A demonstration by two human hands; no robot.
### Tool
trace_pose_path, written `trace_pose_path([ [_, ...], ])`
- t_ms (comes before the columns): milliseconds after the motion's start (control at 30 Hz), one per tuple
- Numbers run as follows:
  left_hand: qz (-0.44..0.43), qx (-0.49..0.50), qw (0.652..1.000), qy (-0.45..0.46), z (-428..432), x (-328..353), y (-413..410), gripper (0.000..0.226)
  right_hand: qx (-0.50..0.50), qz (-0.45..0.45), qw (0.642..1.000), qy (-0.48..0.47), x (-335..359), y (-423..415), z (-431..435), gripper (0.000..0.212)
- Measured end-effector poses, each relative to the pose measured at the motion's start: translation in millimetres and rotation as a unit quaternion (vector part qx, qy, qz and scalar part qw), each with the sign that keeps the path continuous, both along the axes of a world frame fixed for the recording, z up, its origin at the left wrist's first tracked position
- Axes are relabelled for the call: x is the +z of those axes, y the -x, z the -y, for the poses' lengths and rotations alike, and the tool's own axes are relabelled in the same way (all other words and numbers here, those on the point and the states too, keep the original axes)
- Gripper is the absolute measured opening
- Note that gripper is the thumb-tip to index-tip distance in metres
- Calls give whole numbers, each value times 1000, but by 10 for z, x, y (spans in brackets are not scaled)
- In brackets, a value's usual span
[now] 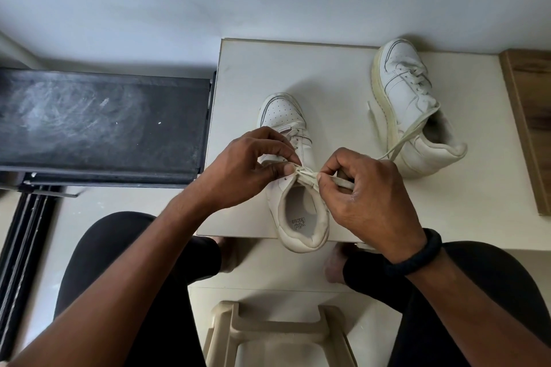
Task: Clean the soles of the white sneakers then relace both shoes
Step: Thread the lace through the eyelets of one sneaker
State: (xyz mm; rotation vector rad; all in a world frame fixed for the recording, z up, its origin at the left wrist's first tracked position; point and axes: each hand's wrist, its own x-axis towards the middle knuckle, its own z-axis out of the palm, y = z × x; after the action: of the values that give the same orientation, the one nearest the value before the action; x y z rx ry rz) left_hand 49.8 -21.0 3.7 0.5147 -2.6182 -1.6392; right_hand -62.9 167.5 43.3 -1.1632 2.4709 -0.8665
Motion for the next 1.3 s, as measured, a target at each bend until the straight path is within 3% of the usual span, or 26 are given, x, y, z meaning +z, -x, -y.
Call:
trace_pose_path([
  [300,-7,-3,1000,9,11,-5,-6,10,0,-20,999,-35,-63,-6,26,10],
  [700,-18,1,999,34,8,-21,-13,13,9,-40,999,-22,-145,-72,71,14],
  [1300,-20,2,1000,0,-17,3,-4,11,-6,-33,999,35,-265,-121,139,16],
])
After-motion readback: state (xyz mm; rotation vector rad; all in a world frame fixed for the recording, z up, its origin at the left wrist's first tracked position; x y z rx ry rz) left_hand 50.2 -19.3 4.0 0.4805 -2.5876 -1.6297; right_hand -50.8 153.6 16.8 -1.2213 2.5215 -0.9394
